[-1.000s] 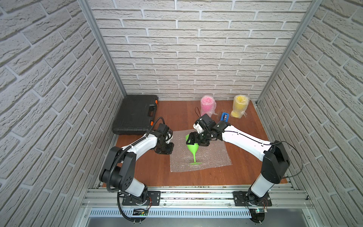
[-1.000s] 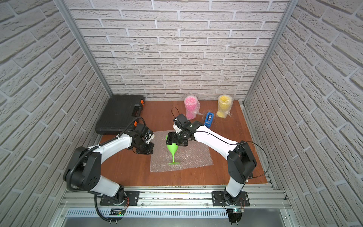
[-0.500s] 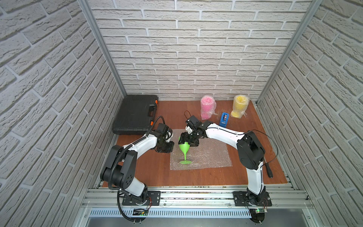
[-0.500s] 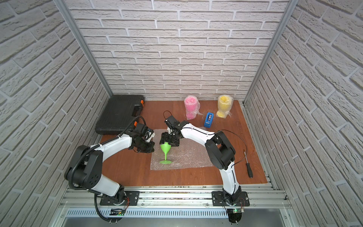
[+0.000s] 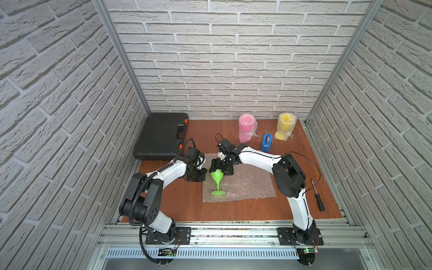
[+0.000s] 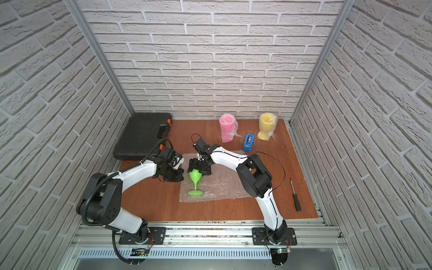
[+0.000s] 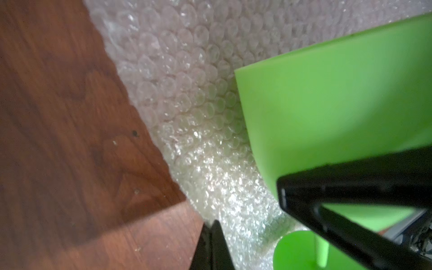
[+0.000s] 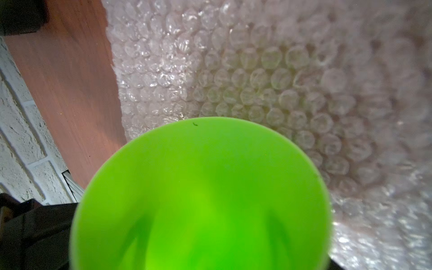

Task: Wrap wine glasses in bubble wrap
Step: Place the wine glass on the bubble wrap.

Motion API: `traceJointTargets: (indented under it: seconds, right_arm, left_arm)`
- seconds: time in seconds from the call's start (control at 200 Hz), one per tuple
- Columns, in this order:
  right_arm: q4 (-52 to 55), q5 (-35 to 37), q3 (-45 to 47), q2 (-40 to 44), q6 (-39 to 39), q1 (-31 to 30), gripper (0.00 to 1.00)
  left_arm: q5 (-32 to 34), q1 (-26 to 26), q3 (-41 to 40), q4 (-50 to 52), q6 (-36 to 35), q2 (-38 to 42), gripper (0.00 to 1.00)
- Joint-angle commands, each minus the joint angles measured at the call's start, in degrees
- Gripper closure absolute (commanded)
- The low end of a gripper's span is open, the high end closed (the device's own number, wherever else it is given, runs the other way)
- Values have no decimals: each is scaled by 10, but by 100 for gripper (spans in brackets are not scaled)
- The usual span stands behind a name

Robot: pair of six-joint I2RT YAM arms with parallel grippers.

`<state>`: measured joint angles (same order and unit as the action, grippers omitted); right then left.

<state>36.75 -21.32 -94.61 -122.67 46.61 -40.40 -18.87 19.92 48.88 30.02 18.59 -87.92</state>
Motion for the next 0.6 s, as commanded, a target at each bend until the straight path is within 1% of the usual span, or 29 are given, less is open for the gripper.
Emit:
traceJointTargets:
  seconds: [0.0, 0.08, 0.125, 0.18, 0.255, 0.275, 0.315, 0.35, 0.4, 0.44, 0.505, 0.595]
  right_arm:
    - [21, 8, -11, 68, -13, 9, 10]
    - [36, 5, -8, 89, -27, 18, 10]
    - [46, 9, -1, 121, -32, 25, 10]
    - [50, 13, 18, 143, -39, 35, 10]
    - [61, 33, 55, 171, -50, 51, 13]
    - [63, 41, 66, 176, -54, 56, 16]
    - [72, 55, 87, 180, -62, 64, 25]
    - [76, 57, 102, 178, -69, 70, 37]
    - [70, 42, 121, 169, -76, 78, 55]
    - [66, 36, 130, 160, -82, 83, 64]
    - [57, 35, 139, 147, -91, 86, 73]
    - [43, 32, 150, 130, -95, 93, 79]
  left_arm:
    - [-13, -3, 8, 1, -3, 12, 100]
    - [-15, -3, 13, 4, -3, 16, 100]
    - [-16, -3, 17, 7, -2, 18, 100]
    - [-18, -3, 21, 10, -1, 21, 100]
    - [-19, -3, 27, 16, -1, 25, 100]
    - [-19, -3, 29, 18, 0, 27, 100]
    - [-21, -3, 32, 19, 2, 31, 100]
    - [-24, -3, 34, 19, 3, 34, 100]
    - [-28, -2, 36, 19, 6, 40, 100]
    - [-29, -1, 40, 18, 10, 44, 100]
    - [-30, 3, 46, 21, 12, 51, 100]
    - [-30, 15, 61, 31, 13, 56, 100]
